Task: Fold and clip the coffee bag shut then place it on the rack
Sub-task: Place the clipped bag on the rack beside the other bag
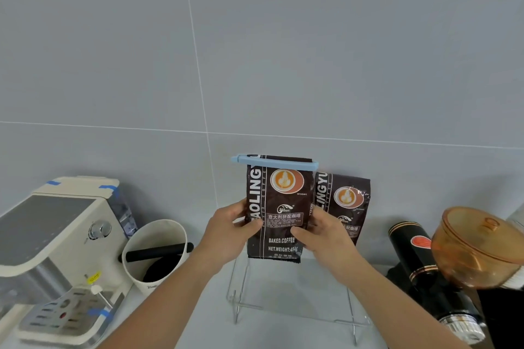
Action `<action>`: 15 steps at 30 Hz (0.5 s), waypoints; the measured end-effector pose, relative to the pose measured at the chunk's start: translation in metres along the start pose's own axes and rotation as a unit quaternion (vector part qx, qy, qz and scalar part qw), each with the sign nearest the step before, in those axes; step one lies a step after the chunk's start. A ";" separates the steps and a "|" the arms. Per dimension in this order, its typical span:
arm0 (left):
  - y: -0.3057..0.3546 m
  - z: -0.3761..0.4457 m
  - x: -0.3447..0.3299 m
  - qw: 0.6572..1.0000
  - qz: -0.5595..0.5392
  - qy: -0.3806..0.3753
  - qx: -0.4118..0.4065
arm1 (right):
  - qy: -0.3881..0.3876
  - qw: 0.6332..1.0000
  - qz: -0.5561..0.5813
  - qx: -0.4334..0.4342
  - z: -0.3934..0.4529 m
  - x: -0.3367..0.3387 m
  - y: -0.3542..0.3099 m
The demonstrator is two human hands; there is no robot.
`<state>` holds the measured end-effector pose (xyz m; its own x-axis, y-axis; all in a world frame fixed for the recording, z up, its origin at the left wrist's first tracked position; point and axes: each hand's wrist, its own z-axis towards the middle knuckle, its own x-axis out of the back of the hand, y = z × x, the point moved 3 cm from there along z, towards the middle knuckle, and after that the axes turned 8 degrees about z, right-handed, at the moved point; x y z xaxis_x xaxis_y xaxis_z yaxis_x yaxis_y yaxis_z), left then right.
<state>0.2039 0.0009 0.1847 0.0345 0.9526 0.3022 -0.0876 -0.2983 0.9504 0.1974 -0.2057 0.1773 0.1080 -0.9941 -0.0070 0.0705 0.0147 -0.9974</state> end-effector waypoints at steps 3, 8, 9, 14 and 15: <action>-0.013 0.012 -0.006 1.000 -0.017 0.007 0.014 | 0.012 1.000 0.017 -0.015 0.012 -0.003 0.012; -0.031 0.028 -0.012 0.999 -0.029 0.011 0.031 | 0.035 0.999 0.031 -0.026 0.027 -0.009 0.029; -0.033 0.030 -0.012 0.999 -0.030 0.010 0.033 | 0.042 0.998 0.033 -0.028 0.028 -0.010 0.032; -0.050 0.043 -0.018 0.998 -0.038 0.003 0.040 | 0.061 0.997 0.023 -0.044 0.039 -0.009 0.049; -0.054 0.045 -0.020 0.998 -0.037 0.000 0.041 | 0.064 0.997 0.021 -0.048 0.040 -0.009 0.052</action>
<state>0.2525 -0.0045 0.1310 0.0381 0.9724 0.2303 -0.0023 -0.2304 0.9731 0.2401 -0.1920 0.1279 -0.0183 -0.9985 -0.0525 -0.0280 0.0530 -0.9982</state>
